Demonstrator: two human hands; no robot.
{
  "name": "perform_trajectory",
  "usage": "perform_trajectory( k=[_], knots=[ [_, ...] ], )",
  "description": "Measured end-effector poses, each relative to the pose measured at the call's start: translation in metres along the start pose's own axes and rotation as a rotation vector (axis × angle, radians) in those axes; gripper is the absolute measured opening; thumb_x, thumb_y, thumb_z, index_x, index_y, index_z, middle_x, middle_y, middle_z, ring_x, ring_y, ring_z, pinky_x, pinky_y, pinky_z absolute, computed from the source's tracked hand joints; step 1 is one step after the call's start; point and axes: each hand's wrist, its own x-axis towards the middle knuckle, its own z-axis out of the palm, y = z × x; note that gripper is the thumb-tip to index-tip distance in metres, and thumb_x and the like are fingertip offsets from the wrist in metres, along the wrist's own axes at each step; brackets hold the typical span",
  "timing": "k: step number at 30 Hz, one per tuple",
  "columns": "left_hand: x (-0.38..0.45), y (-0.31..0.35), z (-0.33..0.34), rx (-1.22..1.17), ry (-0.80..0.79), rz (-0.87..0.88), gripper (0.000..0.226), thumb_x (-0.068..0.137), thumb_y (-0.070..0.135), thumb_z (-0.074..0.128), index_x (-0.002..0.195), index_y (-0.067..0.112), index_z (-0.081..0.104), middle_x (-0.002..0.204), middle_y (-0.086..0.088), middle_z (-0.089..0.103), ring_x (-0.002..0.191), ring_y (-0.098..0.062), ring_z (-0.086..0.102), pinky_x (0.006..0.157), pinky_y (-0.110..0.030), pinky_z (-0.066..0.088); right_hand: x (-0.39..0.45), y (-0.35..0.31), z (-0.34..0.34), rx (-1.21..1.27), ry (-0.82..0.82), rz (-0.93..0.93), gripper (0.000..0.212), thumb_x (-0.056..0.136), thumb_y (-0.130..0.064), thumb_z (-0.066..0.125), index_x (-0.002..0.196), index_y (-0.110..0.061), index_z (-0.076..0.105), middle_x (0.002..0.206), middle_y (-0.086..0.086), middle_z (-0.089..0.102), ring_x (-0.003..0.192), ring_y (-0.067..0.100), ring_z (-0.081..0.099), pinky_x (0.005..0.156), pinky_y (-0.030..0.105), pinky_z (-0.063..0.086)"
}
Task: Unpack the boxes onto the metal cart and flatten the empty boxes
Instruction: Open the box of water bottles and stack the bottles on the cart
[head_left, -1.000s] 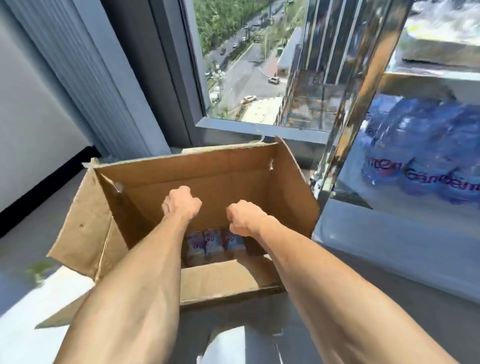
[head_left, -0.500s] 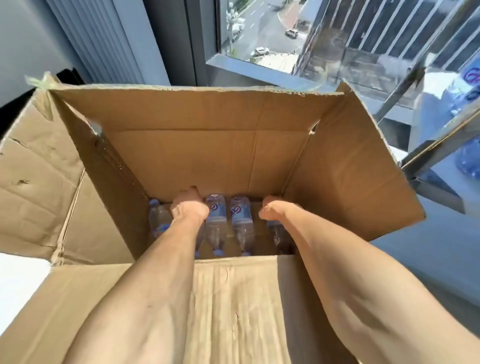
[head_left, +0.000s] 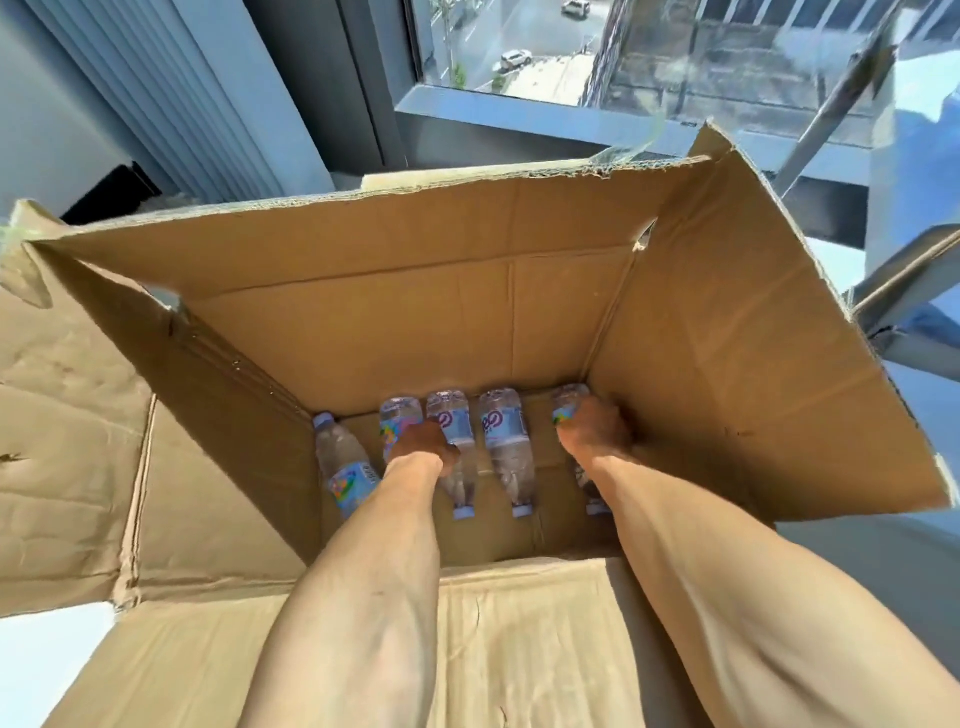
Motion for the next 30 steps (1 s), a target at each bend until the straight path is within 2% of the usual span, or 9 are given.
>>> perform_trajectory(
  k=[6,9,13,15,17,20,23,25,30],
  knots=[
    [0.006,0.004,0.010,-0.116,0.236,-0.078,0.034,0.089,0.025,0.054,0.121,0.015,0.057,0.124,-0.014,0.061,0.111,-0.034,0.060,0.088,-0.039,0.050,-0.004,-0.001,0.012,-0.118,-0.145,-0.048,0.039,0.087,-0.026,0.059,0.125,-0.016,0.057,0.131,0.009,0.056,0.121,0.029,0.055,0.093,0.037,0.047],
    [-0.001,0.002,0.013,-0.212,0.351,-0.102,0.033,0.087,0.020,0.053,0.120,0.017,0.054,0.122,-0.016,0.058,0.110,-0.037,0.060,0.088,-0.042,0.049,-0.012,-0.011,0.023,-0.292,-0.447,-0.351,0.050,0.090,-0.030,0.059,0.137,-0.017,0.049,0.141,0.009,0.048,0.129,0.030,0.047,0.104,0.040,0.042],
    [-0.007,0.000,0.022,-0.228,0.401,-0.109,0.042,0.086,0.018,0.055,0.127,0.017,0.048,0.133,-0.017,0.045,0.116,-0.039,0.053,0.089,-0.046,0.048,-0.030,-0.032,0.034,-0.336,-0.721,-0.451,0.059,0.086,-0.038,0.064,0.139,-0.021,0.047,0.139,0.007,0.051,0.116,0.027,0.053,0.105,0.041,0.042],
    [-0.010,-0.002,0.025,-0.195,0.414,-0.130,0.047,0.085,0.021,0.058,0.130,0.017,0.045,0.138,-0.018,0.039,0.122,-0.039,0.046,0.091,-0.048,0.047,-0.037,-0.032,0.041,-0.310,-0.705,-0.441,0.052,0.087,-0.032,0.062,0.135,-0.017,0.051,0.131,0.010,0.056,0.105,0.026,0.055,0.102,0.040,0.045],
    [-0.014,-0.008,0.034,-0.187,0.359,-0.228,0.055,0.084,0.026,0.062,0.133,0.019,0.037,0.144,-0.021,0.031,0.129,-0.039,0.036,0.096,-0.048,0.044,-0.042,-0.021,0.044,-0.238,-0.620,-0.421,0.041,0.089,-0.021,0.059,0.129,-0.011,0.056,0.129,0.011,0.057,0.115,0.028,0.055,0.100,0.035,0.045],
    [-0.018,-0.026,0.058,-0.253,0.290,-0.338,0.076,0.084,0.033,0.067,0.143,0.013,0.023,0.148,-0.017,0.029,0.138,-0.035,0.023,0.099,-0.047,0.042,-0.042,0.000,0.042,0.052,-0.292,-0.258,0.008,0.091,-0.013,0.057,0.097,-0.014,0.062,0.121,0.013,0.062,0.114,0.029,0.057,0.095,0.034,0.048],
    [-0.014,-0.039,0.067,-0.415,0.310,-0.334,0.078,0.082,0.033,0.071,0.140,0.006,0.026,0.142,-0.015,0.043,0.137,-0.032,0.032,0.099,-0.044,0.043,-0.042,0.009,0.027,0.232,-0.118,-0.144,0.014,0.087,-0.012,0.060,0.078,-0.022,0.055,0.111,0.012,0.067,0.105,0.030,0.062,0.085,0.032,0.050],
    [-0.008,-0.046,0.065,-0.552,0.247,-0.358,0.077,0.080,0.037,0.074,0.135,0.001,0.034,0.135,-0.016,0.052,0.127,-0.032,0.049,0.099,-0.038,0.046,-0.041,0.007,0.017,0.277,-0.044,-0.133,0.009,0.084,-0.013,0.063,0.087,-0.021,0.060,0.110,0.011,0.067,0.104,0.029,0.063,0.085,0.035,0.052],
    [-0.009,-0.046,0.068,-0.582,0.033,-0.273,0.045,0.089,0.031,0.067,0.119,-0.002,0.063,0.119,-0.019,0.066,0.111,-0.030,0.062,0.098,-0.036,0.049,-0.041,-0.001,-0.009,0.126,-0.007,-0.313,0.056,0.086,-0.033,0.064,0.138,-0.027,0.044,0.135,0.007,0.054,0.123,0.028,0.053,0.097,0.039,0.048]
  ],
)
